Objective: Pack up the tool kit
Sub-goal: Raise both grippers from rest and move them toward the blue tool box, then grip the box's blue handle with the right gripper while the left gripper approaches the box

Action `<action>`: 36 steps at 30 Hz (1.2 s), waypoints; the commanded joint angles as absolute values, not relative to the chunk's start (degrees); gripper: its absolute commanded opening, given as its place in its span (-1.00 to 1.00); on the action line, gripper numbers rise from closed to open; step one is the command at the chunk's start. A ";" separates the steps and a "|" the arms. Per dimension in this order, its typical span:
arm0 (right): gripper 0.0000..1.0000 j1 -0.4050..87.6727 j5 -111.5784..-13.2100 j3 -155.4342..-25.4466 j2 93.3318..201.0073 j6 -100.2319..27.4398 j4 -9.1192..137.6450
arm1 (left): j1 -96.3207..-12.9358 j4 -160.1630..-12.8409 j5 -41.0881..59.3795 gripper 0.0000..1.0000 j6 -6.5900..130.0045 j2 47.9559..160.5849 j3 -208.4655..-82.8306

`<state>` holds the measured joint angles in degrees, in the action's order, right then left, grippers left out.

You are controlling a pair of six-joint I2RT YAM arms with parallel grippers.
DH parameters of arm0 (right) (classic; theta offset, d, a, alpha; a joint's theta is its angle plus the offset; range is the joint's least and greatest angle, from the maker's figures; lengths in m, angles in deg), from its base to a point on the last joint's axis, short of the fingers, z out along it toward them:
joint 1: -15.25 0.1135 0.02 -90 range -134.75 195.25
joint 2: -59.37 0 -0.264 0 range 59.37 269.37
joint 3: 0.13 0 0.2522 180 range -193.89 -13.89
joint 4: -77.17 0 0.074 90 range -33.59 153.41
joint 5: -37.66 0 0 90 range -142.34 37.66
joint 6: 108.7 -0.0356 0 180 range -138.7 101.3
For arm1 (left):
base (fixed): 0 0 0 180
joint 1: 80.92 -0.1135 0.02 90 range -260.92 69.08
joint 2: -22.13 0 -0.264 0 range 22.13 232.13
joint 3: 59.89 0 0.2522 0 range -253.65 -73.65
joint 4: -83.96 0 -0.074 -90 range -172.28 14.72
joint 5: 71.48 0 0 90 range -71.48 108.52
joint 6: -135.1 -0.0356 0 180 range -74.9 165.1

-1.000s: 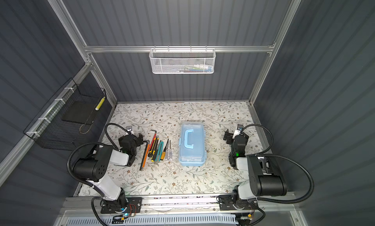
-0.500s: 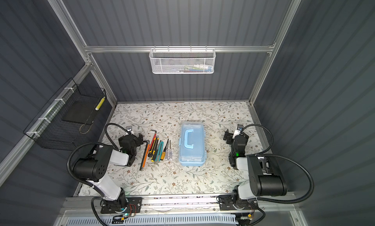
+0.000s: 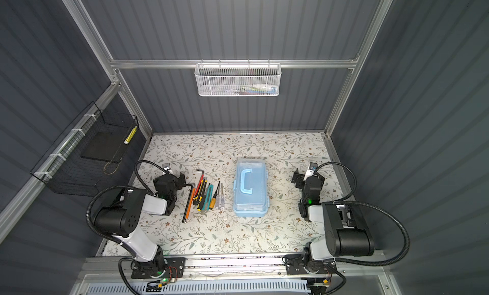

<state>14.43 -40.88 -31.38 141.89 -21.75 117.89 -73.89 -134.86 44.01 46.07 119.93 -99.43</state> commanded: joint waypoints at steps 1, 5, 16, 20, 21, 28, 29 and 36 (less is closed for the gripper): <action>0.98 15.57 -36.77 -36.38 134.81 -22.01 106.40 | -74.15 -134.18 44.05 1.00 46.26 119.20 -100.82; 0.98 17.44 -30.70 -45.26 123.93 -27.45 84.25 | -72.84 -118.57 47.75 0.99 46.92 112.90 -106.63; 0.97 26.36 -39.44 -73.64 116.30 -43.50 34.40 | -71.26 -81.09 30.03 0.99 64.30 100.06 -123.80; 0.84 32.50 -47.74 -77.25 116.38 -50.63 27.33 | -70.39 -79.34 12.42 0.91 71.78 96.23 -123.34; 0.81 34.27 -50.05 -77.42 116.49 -52.27 27.20 | -69.48 -78.68 10.05 0.88 72.85 96.14 -123.23; 0.51 47.42 -53.93 -78.48 121.39 -58.62 27.11 | -59.35 -79.23 5.83 0.76 76.26 95.60 -119.57; 0.47 48.30 -54.70 -78.43 122.39 -59.00 27.28 | -59.01 -80.16 5.09 0.75 76.87 95.73 -119.01; 0.09 51.86 -59.90 -78.82 131.30 -61.38 30.35 | -55.35 -82.33 6.52 0.73 76.78 97.51 -117.31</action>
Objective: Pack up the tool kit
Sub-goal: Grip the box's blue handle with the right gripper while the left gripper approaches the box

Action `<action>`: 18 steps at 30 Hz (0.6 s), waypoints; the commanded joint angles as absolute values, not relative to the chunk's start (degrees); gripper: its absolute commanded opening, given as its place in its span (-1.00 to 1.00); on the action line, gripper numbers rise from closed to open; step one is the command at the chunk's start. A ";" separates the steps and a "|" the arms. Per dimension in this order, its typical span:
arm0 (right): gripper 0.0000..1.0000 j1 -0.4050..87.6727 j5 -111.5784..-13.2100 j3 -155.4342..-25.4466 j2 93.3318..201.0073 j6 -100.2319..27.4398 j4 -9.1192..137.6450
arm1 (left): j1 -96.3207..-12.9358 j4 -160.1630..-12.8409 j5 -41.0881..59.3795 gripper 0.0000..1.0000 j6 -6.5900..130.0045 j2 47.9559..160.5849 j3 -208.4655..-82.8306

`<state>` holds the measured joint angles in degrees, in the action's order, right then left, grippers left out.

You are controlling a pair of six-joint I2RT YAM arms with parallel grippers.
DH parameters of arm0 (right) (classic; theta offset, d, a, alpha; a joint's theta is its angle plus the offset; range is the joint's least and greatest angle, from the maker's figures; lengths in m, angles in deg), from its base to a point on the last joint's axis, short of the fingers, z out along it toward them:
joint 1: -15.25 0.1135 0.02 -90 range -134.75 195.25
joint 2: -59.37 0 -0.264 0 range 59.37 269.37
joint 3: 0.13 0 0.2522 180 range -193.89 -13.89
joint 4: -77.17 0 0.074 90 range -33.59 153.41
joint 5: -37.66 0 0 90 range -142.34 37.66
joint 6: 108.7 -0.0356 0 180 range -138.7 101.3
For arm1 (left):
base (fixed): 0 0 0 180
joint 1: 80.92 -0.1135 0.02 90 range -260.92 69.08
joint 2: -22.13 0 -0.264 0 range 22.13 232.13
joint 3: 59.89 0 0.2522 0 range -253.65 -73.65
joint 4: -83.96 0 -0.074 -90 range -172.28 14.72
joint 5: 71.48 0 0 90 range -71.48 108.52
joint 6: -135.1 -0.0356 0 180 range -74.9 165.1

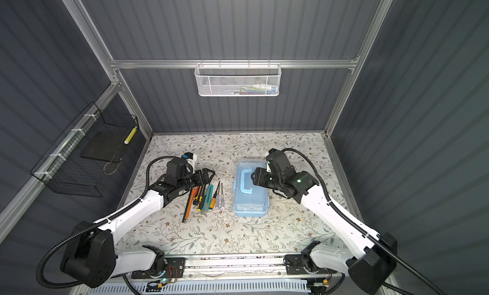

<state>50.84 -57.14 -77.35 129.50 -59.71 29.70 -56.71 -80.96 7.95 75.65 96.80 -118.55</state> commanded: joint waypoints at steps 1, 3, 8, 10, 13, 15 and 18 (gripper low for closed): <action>0.03 52.00 -60.70 -78.67 132.38 -61.85 31.36 | -54.39 -82.76 7.11 0.72 76.83 98.00 -117.19; 0.00 52.21 -61.49 -78.98 134.50 -62.29 32.83 | -52.84 -83.89 7.47 0.72 77.04 99.55 -117.22; 0.01 52.17 -62.72 -80.69 140.54 -63.40 35.14 | -50.40 -86.53 7.70 0.71 77.44 103.67 -117.42; 0.02 52.14 -63.39 -81.70 143.27 -63.81 35.77 | -49.87 -87.65 7.56 0.71 77.58 104.48 -117.42; 0.02 52.14 -64.77 -82.71 146.43 -64.70 37.85 | -48.92 -89.26 7.38 0.71 77.80 105.03 -117.34; 0.02 52.10 -64.35 -84.10 148.60 -65.04 37.23 | -48.17 -88.99 7.52 0.71 77.57 105.92 -118.00; 0.02 52.01 -63.92 -85.31 151.10 -65.86 36.71 | -47.15 -89.71 8.12 0.71 77.72 106.49 -117.81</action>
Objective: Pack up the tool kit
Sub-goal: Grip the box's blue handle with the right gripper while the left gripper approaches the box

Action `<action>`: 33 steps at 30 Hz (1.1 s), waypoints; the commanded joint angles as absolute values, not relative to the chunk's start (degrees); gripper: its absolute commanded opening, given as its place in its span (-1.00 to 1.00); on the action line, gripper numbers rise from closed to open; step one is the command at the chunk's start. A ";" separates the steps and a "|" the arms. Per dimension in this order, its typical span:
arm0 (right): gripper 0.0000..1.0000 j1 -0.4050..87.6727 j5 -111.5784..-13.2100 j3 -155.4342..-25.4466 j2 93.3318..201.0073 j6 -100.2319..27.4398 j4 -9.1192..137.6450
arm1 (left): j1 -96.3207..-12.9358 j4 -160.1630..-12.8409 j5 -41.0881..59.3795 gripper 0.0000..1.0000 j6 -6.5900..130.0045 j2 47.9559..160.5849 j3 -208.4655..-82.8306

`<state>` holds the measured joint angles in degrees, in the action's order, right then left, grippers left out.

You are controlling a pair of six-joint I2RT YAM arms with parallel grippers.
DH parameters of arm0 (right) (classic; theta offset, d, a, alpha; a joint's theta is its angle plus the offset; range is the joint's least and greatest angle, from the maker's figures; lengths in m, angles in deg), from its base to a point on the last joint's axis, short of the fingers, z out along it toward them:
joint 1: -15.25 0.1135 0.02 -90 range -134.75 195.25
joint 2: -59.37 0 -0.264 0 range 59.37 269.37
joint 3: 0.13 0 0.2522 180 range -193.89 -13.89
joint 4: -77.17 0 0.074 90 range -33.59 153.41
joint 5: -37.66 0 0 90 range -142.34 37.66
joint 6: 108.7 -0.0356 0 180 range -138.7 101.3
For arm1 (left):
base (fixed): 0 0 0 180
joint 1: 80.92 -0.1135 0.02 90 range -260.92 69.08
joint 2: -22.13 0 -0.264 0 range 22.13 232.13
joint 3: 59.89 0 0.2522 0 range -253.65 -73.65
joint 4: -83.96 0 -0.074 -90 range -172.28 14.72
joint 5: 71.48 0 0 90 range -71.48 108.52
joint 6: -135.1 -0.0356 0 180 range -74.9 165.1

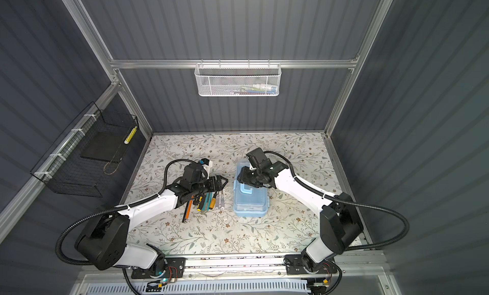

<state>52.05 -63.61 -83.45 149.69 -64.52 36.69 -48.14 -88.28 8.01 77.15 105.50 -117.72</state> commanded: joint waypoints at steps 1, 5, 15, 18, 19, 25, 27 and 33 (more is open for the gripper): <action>0.02 52.03 -63.40 -85.72 151.70 -66.19 36.19 | -46.89 -89.90 8.23 0.71 77.85 106.65 -117.86; 0.03 51.74 -64.21 -84.74 152.44 -66.46 37.00 | -46.16 -89.82 7.81 0.71 77.43 107.42 -118.08; 0.07 48.74 -80.33 -76.47 150.92 -64.93 49.83 | -44.25 -91.88 6.37 0.72 76.91 110.05 -118.73; 0.07 48.46 -85.01 -75.53 151.68 -64.58 52.68 | -43.45 -92.11 6.33 0.72 76.87 110.96 -118.99; 0.07 48.34 -86.59 -75.06 151.99 -64.95 54.15 | -43.24 -92.34 6.47 0.72 76.93 111.09 -119.00; 0.04 48.26 -92.74 -72.14 153.66 -66.79 61.93 | -42.60 -93.01 6.43 0.72 77.28 112.34 -119.46; 0.01 48.00 -95.09 -71.59 154.40 -67.46 64.29 | -42.51 -92.83 6.48 0.72 76.98 112.90 -119.70; -0.09 47.40 -98.19 -68.97 155.71 -70.19 70.20 | -42.51 -91.91 6.75 0.72 75.89 113.48 -120.74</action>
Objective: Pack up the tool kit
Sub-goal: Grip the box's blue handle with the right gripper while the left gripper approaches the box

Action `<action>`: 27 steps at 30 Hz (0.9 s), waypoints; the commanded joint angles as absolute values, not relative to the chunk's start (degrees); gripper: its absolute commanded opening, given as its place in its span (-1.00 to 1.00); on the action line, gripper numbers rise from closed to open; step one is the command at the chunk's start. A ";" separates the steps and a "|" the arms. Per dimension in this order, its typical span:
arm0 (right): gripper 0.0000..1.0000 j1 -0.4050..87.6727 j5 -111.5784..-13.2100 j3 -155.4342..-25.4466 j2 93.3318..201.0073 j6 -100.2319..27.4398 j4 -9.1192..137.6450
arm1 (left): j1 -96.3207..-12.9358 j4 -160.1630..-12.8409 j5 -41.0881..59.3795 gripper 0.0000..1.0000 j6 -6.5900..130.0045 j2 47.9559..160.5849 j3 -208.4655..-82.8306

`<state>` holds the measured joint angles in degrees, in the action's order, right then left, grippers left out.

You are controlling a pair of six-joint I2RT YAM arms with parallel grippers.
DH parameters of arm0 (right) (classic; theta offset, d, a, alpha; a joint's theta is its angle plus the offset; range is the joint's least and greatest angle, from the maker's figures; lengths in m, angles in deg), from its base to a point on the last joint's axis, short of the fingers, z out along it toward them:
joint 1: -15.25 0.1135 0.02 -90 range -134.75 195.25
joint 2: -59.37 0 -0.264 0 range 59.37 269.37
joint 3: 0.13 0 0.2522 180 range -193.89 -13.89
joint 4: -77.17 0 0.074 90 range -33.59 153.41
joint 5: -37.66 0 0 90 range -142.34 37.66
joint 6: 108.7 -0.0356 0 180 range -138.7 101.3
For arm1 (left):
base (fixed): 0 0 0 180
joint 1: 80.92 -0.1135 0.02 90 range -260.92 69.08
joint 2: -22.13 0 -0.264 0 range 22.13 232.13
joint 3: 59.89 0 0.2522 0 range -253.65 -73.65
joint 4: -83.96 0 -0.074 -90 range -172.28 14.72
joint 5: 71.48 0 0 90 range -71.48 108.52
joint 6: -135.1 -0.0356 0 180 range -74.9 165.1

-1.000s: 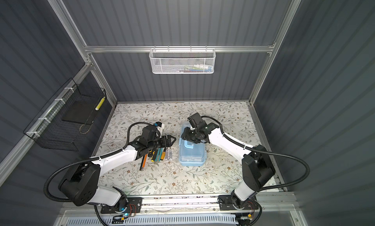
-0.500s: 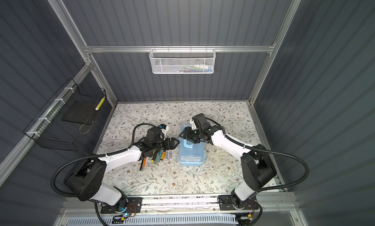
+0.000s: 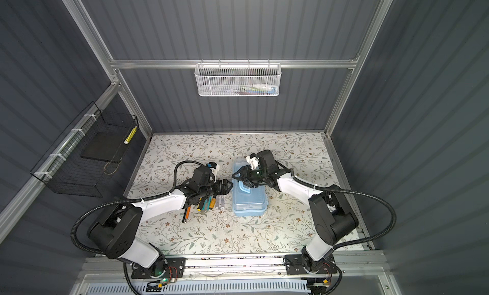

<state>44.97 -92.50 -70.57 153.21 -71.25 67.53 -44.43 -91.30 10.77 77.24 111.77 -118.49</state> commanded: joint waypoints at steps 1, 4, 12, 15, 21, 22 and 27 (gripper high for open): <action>-0.10 47.26 -98.37 -68.49 155.70 -70.46 71.03 | -42.51 -91.65 6.75 0.72 75.65 113.70 -121.09; -0.24 47.31 -98.60 -68.09 155.66 -70.57 71.22 | -42.52 -90.82 6.73 0.72 75.02 114.10 -121.75; -0.50 46.80 -96.39 -66.68 152.18 -68.96 69.83 | -42.52 -89.46 6.86 0.72 74.55 112.65 -121.70; -0.70 46.24 -96.52 -66.07 150.91 -68.55 69.79 | -42.51 -88.76 7.35 0.72 74.28 110.64 -120.82; -1.00 43.31 -102.05 -63.37 148.59 -69.73 75.65 | -42.60 -87.23 8.45 0.72 74.02 105.76 -119.03; -1.00 42.51 -103.95 -62.03 148.01 -71.08 78.98 | -42.60 -87.20 8.21 0.72 74.16 104.91 -118.91; -1.00 38.63 -112.93 -56.88 148.16 -80.51 98.88 | -42.68 -87.88 5.14 0.72 74.93 100.89 -118.12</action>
